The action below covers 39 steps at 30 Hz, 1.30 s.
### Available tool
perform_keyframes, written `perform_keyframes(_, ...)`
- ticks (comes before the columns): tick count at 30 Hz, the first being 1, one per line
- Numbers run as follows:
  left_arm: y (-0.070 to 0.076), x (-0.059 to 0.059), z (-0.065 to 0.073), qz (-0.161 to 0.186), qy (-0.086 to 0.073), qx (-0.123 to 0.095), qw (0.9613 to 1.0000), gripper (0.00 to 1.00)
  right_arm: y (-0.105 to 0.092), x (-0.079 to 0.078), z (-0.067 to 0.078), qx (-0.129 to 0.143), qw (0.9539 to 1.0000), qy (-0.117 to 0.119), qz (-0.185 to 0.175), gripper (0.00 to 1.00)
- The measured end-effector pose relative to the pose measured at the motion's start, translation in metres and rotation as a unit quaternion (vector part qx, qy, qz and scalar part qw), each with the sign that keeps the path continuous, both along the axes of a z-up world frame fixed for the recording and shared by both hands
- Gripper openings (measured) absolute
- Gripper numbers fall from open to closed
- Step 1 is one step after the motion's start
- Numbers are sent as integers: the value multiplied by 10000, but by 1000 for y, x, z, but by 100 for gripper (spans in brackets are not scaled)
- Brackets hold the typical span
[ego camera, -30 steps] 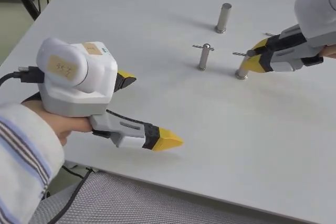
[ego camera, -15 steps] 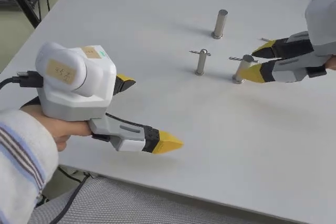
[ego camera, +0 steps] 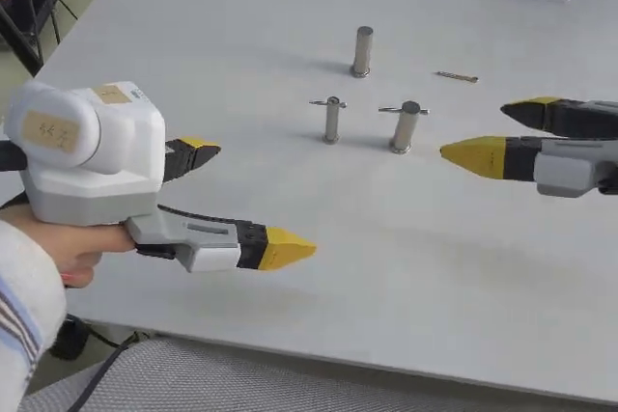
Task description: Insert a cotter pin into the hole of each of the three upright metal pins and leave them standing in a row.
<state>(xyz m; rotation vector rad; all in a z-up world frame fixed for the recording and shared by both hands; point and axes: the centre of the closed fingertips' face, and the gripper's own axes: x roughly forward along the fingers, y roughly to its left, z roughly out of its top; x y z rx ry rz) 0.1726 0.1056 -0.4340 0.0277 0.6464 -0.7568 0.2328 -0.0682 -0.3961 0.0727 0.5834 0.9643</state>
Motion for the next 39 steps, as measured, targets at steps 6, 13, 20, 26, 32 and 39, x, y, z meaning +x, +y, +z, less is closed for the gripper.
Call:
perform_keyframes(6, 2, 3, 9, 237, -74, -155, 9996, 99, -10, -16, -14, -326, 9992, 165, -179, 88)
perform_keyframes(13, 7, 3, 10, 478, -50, -301, 9984, 99, -13, -35, -32, -1057, 9942, 180, -48, 98)
perform_keyframes(20, 8, 0, 11, 646, -33, -419, 9970, 99, -13, -55, -39, -1001, 9936, 479, -214, 98)
perform_keyframes(26, 12, 6, 14, 697, -71, -365, 9969, 99, -13, -56, -35, -853, 9939, 543, -436, 98)
perform_keyframes(32, 23, 30, 19, 608, -337, 54, 9976, 99, -8, -62, -35, -971, 9931, 526, -389, 98)
perform_keyframes(39, 23, 76, 42, 481, -629, 76, 9968, 98, -9, -66, -34, -940, 9928, 570, -468, 97)
